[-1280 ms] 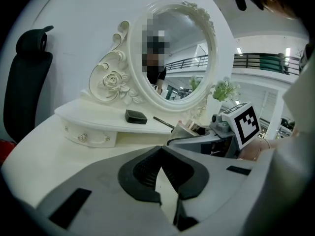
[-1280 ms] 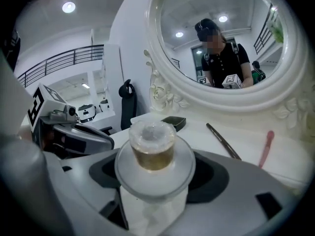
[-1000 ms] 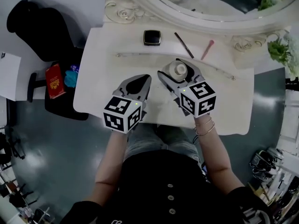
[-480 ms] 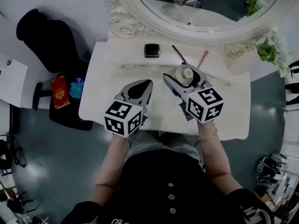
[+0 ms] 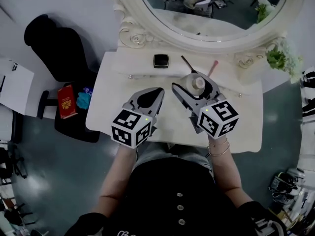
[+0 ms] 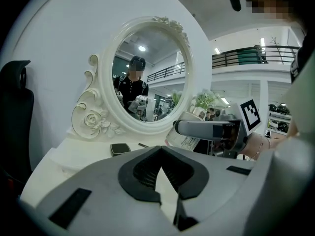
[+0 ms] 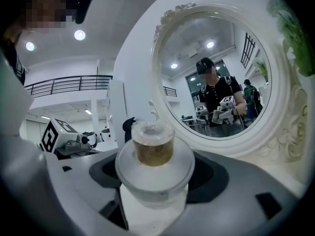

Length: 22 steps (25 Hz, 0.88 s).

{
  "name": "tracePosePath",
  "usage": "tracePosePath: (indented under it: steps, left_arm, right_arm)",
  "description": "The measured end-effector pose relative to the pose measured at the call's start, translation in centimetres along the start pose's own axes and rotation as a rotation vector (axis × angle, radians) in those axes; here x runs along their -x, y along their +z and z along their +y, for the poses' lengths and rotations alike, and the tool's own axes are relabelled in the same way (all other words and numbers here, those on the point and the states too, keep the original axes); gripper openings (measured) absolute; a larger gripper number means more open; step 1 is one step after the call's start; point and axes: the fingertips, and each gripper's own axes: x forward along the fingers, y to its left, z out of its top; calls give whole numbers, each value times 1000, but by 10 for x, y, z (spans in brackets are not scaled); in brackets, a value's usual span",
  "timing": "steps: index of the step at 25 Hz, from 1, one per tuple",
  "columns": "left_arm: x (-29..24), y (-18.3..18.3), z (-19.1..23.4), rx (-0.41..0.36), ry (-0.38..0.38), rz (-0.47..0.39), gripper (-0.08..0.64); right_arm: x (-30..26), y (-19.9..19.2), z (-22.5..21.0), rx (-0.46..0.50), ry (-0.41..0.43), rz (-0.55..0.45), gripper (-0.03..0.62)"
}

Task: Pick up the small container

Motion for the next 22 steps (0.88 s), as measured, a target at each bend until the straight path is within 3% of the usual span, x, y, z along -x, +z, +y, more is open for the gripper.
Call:
tracePosePath:
  steps: [5, 22]
  left_arm:
    - [1, 5, -7, 33, -20, -30, 12]
    - [-4, 12, -19, 30, -57, -64, 12]
  right_arm:
    - [10, 7, 3, 20, 15, -32, 341]
    - [29, 6, 18, 22, 50, -94, 340]
